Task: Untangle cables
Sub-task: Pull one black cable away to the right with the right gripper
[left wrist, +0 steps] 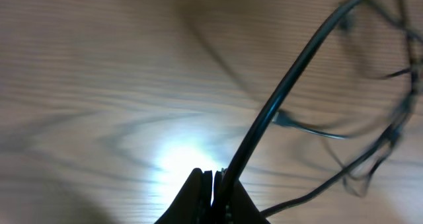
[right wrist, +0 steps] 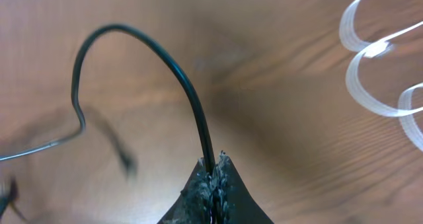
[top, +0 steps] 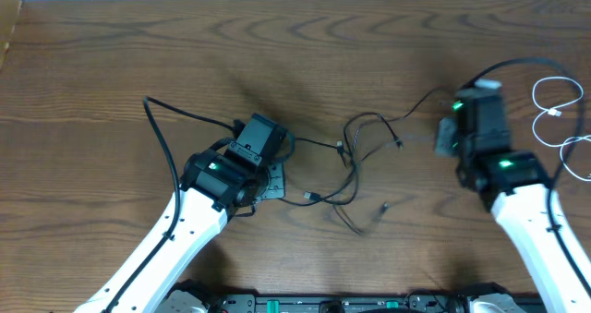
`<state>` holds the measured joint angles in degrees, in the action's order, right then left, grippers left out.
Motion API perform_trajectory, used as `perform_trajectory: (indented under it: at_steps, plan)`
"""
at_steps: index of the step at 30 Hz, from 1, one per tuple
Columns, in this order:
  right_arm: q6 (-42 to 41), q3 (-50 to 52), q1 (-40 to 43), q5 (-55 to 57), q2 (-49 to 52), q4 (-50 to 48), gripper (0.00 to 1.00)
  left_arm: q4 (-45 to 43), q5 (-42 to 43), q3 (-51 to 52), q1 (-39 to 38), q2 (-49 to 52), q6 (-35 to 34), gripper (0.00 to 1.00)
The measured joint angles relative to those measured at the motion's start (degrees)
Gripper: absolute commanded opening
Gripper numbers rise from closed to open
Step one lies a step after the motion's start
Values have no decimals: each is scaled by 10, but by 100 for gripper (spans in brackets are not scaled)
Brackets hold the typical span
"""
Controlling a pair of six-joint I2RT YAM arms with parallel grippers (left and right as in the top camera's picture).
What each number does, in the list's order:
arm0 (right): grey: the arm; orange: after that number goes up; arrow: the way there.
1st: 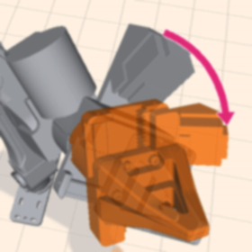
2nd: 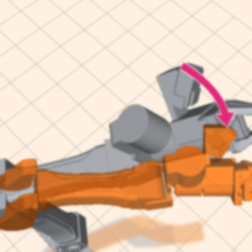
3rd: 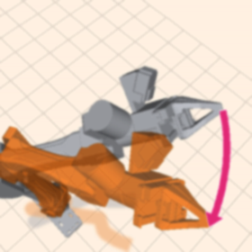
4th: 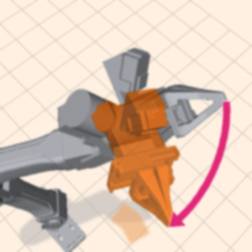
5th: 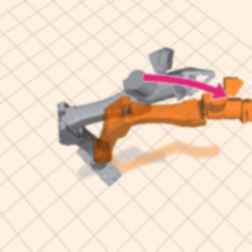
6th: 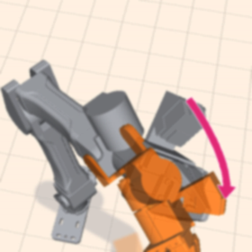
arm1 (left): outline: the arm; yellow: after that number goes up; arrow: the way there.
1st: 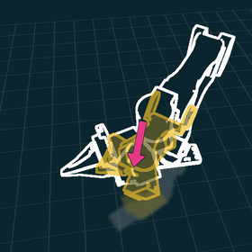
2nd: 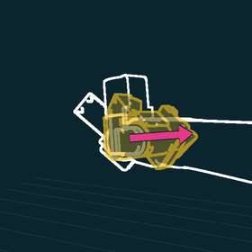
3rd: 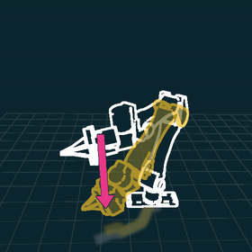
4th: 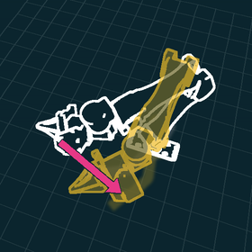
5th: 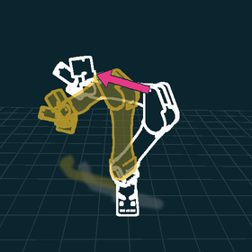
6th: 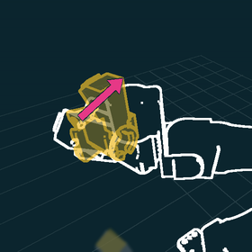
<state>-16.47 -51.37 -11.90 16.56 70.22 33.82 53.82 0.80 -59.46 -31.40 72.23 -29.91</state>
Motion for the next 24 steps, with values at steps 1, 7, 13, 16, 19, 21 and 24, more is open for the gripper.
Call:
perform_trajectory:
  at_steps: [1,7,13,16,19,21,24]
  plan:
    - [5,-31,30,12,-5,-10,1,13,-32,0,0,0,0,8]
    - [43,-162,130,24,-23,-59,1,28,-90,0,18,0,2,8]
    - [81,-210,211,33,-29,-131,1,28,-102,0,32,0,2,8]
    - [86,-210,248,48,-30,-158,1,28,-102,0,32,0,2,8]
    - [89,-210,277,67,-30,-185,1,28,-102,0,32,0,2,8]
    - [91,-210,296,81,-30,-198,1,28,-102,0,32,0,2,8]
    - [92,-210,329,103,-30,-224,1,28,-102,0,32,0,2,8]
